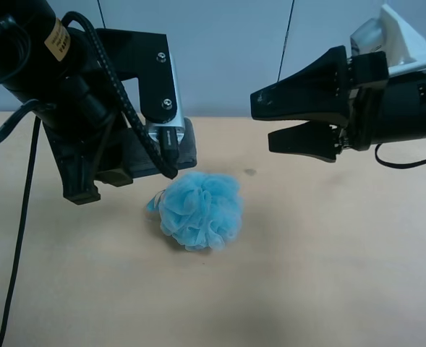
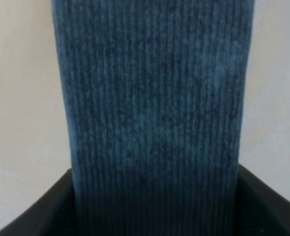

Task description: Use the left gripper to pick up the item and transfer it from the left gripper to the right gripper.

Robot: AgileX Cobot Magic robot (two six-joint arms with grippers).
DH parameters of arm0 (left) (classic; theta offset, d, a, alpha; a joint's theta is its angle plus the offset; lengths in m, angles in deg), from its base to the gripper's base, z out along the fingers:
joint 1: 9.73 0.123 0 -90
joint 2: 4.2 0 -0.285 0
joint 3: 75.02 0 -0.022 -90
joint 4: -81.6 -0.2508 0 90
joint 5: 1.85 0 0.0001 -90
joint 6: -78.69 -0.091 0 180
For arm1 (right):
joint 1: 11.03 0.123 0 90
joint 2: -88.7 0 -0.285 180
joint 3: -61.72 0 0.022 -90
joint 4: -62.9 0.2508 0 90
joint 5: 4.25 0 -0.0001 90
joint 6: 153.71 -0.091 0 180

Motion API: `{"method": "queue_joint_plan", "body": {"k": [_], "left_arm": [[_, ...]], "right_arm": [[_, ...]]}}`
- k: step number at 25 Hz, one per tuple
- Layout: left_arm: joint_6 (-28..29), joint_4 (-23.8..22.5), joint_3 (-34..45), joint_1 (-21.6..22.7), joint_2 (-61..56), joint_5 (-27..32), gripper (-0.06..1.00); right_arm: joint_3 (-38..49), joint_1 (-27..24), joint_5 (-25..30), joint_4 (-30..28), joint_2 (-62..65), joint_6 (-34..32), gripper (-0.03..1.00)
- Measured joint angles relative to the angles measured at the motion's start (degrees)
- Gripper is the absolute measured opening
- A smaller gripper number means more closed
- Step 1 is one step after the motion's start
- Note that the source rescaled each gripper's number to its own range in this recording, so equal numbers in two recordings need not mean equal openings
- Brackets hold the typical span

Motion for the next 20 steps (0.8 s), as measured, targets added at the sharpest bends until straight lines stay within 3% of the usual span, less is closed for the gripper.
{"method": "queue_joint_plan", "body": {"k": [10,20], "left_arm": [[0.0,1.6,0.0,0.0,0.0,-2.7,0.00],[0.0,4.0,0.0,0.0,0.0,-5.7,0.00]], "right_arm": [[-8.6,7.3,0.9,0.4,-8.7,1.7,1.00],[-10.5,8.0,0.3,2.5,-14.9,3.3,1.00]]}}
